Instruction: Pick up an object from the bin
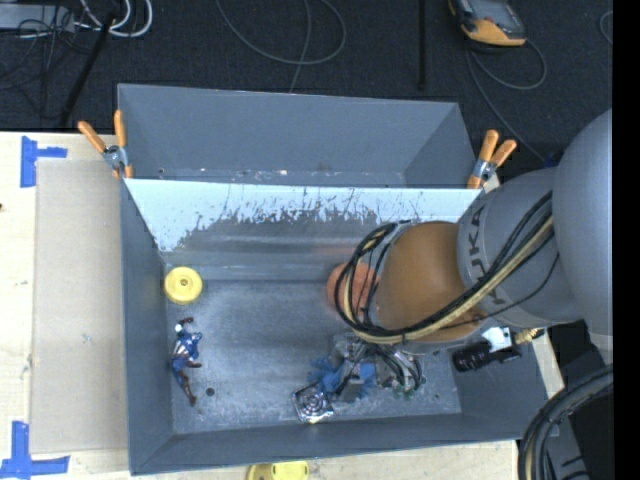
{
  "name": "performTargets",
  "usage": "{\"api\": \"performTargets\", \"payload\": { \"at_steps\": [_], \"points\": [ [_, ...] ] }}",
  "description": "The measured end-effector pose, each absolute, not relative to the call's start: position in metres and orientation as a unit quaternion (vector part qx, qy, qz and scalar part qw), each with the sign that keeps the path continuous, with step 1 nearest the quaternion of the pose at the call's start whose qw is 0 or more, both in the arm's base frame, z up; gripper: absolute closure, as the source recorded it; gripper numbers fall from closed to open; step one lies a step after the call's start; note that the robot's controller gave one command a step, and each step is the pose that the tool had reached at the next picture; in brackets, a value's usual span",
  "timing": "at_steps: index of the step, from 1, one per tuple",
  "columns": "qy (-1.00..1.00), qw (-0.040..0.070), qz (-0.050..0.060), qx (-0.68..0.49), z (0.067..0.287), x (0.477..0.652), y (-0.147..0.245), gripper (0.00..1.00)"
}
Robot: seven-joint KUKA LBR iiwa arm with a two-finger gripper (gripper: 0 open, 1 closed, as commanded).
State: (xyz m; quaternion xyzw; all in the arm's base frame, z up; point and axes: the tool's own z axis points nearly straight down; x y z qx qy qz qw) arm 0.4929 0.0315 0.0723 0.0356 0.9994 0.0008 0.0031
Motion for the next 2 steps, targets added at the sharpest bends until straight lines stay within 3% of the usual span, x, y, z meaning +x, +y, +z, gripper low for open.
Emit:
{"api": "performTargets", "payload": {
  "at_steps": [2],
  "points": [
    [1.000, 0.004, 0.002, 0.014, 0.072, 0.483, 0.017, 1.00]
  ]
}}
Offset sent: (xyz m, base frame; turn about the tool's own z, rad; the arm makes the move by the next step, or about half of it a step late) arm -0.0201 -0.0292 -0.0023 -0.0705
